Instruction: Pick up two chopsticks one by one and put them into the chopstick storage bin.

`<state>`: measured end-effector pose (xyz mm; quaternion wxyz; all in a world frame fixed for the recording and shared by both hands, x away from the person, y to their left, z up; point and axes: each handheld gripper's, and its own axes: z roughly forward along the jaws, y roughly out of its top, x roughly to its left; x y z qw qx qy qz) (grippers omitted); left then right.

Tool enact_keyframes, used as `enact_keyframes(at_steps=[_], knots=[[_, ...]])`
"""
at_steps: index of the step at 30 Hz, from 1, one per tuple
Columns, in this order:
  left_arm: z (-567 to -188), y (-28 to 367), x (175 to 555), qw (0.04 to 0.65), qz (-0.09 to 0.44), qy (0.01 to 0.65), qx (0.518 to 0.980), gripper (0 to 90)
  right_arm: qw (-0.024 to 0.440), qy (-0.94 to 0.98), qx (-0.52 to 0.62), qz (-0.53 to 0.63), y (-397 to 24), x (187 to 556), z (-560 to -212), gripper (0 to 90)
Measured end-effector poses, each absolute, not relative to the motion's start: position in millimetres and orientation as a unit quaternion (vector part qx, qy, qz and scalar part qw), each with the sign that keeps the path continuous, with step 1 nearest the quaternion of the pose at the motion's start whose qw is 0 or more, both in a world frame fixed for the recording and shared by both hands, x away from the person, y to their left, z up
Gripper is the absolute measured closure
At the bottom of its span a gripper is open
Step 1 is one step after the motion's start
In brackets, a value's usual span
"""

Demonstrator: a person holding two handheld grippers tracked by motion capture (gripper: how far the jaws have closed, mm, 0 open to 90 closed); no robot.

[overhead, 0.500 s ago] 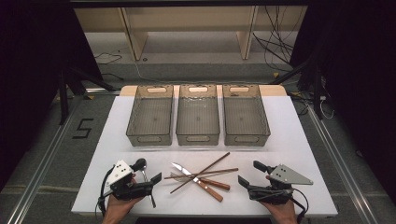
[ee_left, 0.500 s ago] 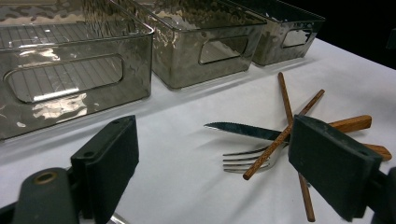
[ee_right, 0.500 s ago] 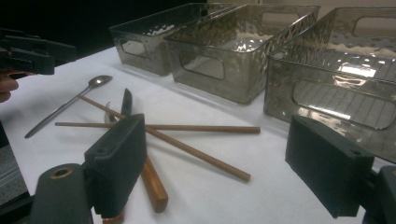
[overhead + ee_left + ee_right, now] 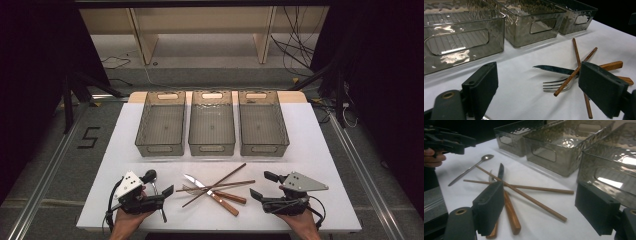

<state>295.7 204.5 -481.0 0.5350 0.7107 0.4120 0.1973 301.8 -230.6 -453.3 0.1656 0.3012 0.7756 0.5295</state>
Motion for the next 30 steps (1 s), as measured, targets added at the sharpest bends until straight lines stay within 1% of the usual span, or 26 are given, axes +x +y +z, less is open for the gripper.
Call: enact_keyframes(at_steps=[4,17,23,29,30], knots=[[-481.2,204.4,295.9,0.534,0.197,0.412,0.711,15.9,0.159,0.795,0.279,0.515,-226.0,307.9,-448.0,26.5],[-481.5,205.2,296.6,0.534,0.198,0.412,0.711,15.9,0.165,0.848,0.229,0.449,-205.6,333.8,-428.8,30.8],[-481.5,205.6,296.4,0.531,0.201,0.414,0.712,15.9,0.153,0.881,0.207,0.398,-189.4,347.1,-423.8,33.8],[-481.7,205.9,296.6,0.531,0.201,0.414,0.712,15.9,0.153,0.895,0.190,0.373,-180.0,357.1,-421.1,37.2],[-481.8,206.1,296.6,0.532,0.200,0.415,0.711,15.9,0.146,0.902,0.184,0.362,-177.0,361.6,-421.5,37.7]])
